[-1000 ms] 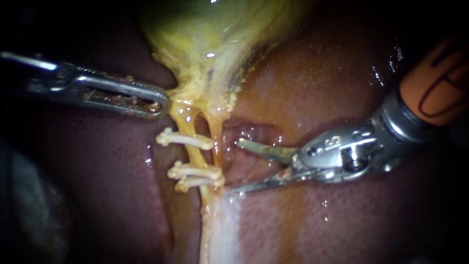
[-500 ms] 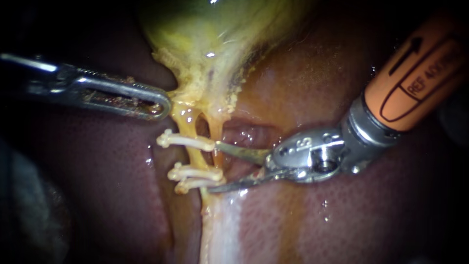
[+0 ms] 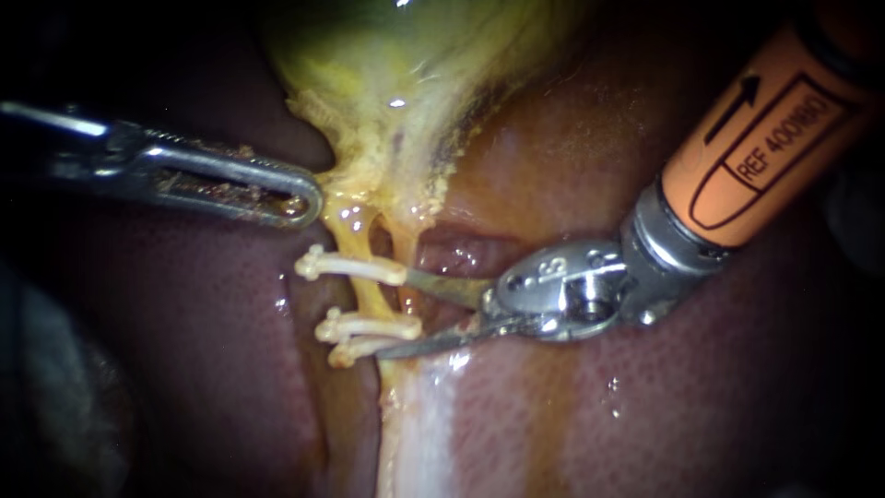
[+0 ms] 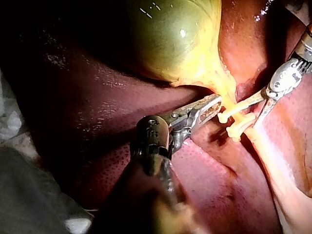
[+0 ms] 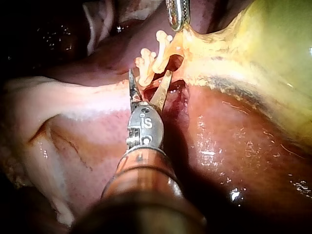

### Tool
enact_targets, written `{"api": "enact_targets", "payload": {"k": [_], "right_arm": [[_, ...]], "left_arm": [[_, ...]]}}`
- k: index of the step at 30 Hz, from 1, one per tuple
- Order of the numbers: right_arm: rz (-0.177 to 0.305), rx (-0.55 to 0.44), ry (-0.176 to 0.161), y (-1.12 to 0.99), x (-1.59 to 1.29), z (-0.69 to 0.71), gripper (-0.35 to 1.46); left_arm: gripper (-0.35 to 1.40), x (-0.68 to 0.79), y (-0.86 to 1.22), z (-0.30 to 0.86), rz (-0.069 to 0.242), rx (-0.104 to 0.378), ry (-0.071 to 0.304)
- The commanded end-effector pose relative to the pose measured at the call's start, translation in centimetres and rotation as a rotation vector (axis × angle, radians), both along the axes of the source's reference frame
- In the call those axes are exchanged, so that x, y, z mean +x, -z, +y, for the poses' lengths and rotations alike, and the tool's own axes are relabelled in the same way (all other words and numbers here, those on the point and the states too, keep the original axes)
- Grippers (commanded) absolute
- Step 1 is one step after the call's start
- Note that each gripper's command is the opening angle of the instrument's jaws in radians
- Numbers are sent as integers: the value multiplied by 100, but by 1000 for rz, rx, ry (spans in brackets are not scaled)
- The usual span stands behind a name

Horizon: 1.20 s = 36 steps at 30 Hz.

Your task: Go to the cutting position left tube

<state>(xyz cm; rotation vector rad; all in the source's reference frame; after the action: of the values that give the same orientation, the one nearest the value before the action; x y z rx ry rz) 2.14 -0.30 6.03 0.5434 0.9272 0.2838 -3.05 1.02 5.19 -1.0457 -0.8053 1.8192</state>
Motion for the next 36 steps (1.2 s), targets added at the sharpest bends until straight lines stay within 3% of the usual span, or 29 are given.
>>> {"api": "enact_targets", "payload": {"k": [1,17,28,32,36], "right_arm": [[2,1,2,-2,0,0,145],[111,134,-13,-15,7,7,145],[160,206,27,-16,39,4,143],[135,214,-24,-21,56,0,143],[119,241,-42,-24,65,-3,143]], "left_arm": [[-35,0,0,0,-1,0,-1],[-35,-1,0,0,-1,0,-1],[-35,-2,0,0,0,0,0],[-35,-2,-1,0,0,0,0],[-35,-1,-1,0,0,0,0]]}}
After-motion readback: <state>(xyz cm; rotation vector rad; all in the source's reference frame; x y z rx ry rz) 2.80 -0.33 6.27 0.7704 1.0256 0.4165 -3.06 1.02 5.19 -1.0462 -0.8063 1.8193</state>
